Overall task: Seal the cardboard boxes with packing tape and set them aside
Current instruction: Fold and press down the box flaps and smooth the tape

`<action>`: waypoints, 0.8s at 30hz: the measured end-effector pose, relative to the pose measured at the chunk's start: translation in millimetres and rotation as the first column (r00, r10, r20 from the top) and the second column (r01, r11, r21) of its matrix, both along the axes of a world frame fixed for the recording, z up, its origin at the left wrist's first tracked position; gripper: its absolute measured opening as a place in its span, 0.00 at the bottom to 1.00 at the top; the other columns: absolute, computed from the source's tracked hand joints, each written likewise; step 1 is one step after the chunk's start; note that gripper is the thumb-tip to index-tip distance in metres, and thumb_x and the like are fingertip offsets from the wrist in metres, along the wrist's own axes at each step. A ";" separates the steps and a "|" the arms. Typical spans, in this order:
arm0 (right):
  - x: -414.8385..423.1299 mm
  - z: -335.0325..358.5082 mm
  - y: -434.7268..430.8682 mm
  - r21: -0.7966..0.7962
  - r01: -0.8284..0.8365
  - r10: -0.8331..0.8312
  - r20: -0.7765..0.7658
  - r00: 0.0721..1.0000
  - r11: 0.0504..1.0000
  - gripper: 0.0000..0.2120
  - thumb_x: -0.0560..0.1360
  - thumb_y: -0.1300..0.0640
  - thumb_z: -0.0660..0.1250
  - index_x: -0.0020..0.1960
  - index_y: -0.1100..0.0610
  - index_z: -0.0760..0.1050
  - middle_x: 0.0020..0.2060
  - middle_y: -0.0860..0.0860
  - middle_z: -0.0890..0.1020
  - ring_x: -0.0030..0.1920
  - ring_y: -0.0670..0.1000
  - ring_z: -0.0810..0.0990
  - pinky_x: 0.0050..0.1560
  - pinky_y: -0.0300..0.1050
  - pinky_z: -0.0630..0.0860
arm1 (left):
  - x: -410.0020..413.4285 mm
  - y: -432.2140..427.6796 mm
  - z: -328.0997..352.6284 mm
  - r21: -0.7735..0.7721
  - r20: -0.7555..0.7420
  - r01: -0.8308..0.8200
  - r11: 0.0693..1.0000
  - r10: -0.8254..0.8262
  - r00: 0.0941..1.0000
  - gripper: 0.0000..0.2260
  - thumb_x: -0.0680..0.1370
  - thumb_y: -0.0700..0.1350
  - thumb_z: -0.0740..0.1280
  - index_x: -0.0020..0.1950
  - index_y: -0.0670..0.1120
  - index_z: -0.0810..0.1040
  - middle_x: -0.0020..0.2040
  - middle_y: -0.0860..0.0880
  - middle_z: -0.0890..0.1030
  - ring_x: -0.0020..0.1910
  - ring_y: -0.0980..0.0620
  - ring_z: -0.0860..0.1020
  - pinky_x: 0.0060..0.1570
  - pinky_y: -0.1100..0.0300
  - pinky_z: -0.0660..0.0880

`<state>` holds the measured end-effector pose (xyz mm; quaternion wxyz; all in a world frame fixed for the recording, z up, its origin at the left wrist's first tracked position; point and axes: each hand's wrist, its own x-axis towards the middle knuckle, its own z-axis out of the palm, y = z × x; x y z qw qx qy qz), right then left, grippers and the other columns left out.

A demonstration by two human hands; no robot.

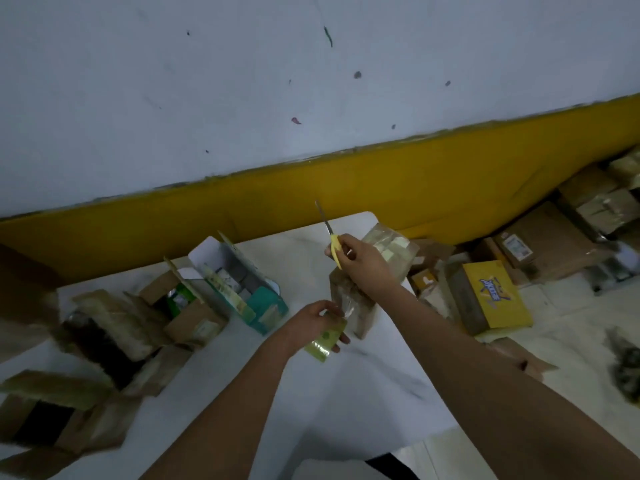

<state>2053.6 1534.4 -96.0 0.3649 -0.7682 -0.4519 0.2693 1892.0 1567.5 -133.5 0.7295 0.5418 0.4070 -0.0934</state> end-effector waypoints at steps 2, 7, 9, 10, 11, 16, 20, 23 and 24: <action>-4.2 22.0 -9.9 -0.021 -0.074 0.075 0.009 0.997 0.997 0.12 0.76 0.39 0.64 0.50 0.46 0.73 0.43 0.47 0.77 0.42 0.47 0.77 0.43 0.53 0.76 | -5.4 -0.1 0.5 0.000 -0.013 0.030 1.000 -0.030 0.999 0.10 0.79 0.42 0.68 0.58 0.41 0.75 0.45 0.36 0.84 0.35 0.42 0.82 0.42 0.52 0.81; -21.5 66.1 -98.0 -0.309 -0.260 0.274 0.001 0.962 0.915 0.21 0.70 0.27 0.59 0.45 0.43 0.74 0.39 0.45 0.78 0.42 0.45 0.76 0.45 0.48 0.75 | -15.5 -1.4 -2.8 0.003 -0.011 0.011 1.000 -0.011 1.000 0.10 0.78 0.41 0.68 0.57 0.40 0.76 0.45 0.35 0.84 0.34 0.42 0.82 0.40 0.52 0.81; -31.9 60.9 -133.8 -0.470 -0.293 0.313 -0.036 0.949 0.833 0.23 0.69 0.24 0.58 0.42 0.43 0.73 0.39 0.45 0.78 0.40 0.45 0.76 0.43 0.43 0.73 | -15.5 -0.7 -2.1 0.029 0.002 0.007 1.000 -0.007 1.000 0.10 0.78 0.41 0.69 0.57 0.40 0.76 0.44 0.37 0.84 0.35 0.42 0.83 0.40 0.52 0.82; -36.9 55.2 -144.4 -0.519 -0.299 0.313 -0.061 0.948 0.801 0.25 0.68 0.24 0.58 0.42 0.44 0.74 0.38 0.45 0.78 0.40 0.45 0.76 0.42 0.41 0.72 | -14.9 -0.3 -2.2 0.043 0.002 0.023 0.999 -0.023 1.000 0.11 0.77 0.43 0.69 0.58 0.41 0.76 0.44 0.38 0.85 0.37 0.41 0.83 0.43 0.51 0.82; -39.9 46.2 -150.9 -0.553 -0.291 0.299 -0.078 0.951 0.781 0.26 0.68 0.23 0.58 0.42 0.46 0.74 0.38 0.45 0.78 0.39 0.44 0.76 0.41 0.40 0.71 | -14.4 -0.6 -2.5 0.049 0.004 0.036 0.998 -0.036 0.999 0.12 0.77 0.44 0.69 0.58 0.42 0.76 0.45 0.39 0.85 0.39 0.40 0.83 0.46 0.50 0.81; -37.6 10.3 -146.3 -0.639 -0.145 0.165 -0.029 0.986 0.755 0.30 0.68 0.22 0.57 0.39 0.49 0.75 0.36 0.46 0.78 0.40 0.45 0.77 0.42 0.42 0.71 | -12.9 -3.0 3.1 0.040 0.008 0.011 0.999 -0.012 1.000 0.11 0.78 0.44 0.67 0.60 0.44 0.75 0.45 0.38 0.85 0.37 0.43 0.81 0.44 0.52 0.78; -35.7 1.8 -135.0 -0.679 -0.123 0.058 -0.118 0.991 0.723 0.32 0.71 0.26 0.56 0.55 0.53 0.77 0.45 0.50 0.77 0.42 0.50 0.76 0.38 0.41 0.74 | -13.8 -2.7 4.6 0.065 -0.033 0.030 0.997 -0.028 0.999 0.12 0.79 0.45 0.67 0.62 0.49 0.74 0.43 0.44 0.86 0.41 0.44 0.83 0.39 0.59 0.79; -34.1 -1.8 -125.7 -0.693 -0.137 -0.003 -0.196 0.981 0.708 0.34 0.73 0.27 0.56 0.64 0.54 0.74 0.50 0.51 0.74 0.38 0.49 0.72 0.36 0.40 0.72 | -15.8 -4.3 4.9 0.096 -0.064 0.063 0.993 -0.057 0.996 0.13 0.79 0.45 0.66 0.63 0.51 0.73 0.42 0.47 0.86 0.46 0.46 0.84 0.37 0.62 0.78; -33.9 -4.4 -122.8 -0.689 -0.139 -0.005 -0.202 0.979 0.711 0.34 0.73 0.28 0.56 0.64 0.54 0.74 0.50 0.51 0.75 0.36 0.48 0.71 0.35 0.39 0.72 | -16.3 -5.0 5.2 0.093 -0.066 0.065 0.994 -0.059 0.996 0.13 0.78 0.45 0.67 0.63 0.50 0.72 0.43 0.47 0.86 0.47 0.45 0.84 0.40 0.60 0.79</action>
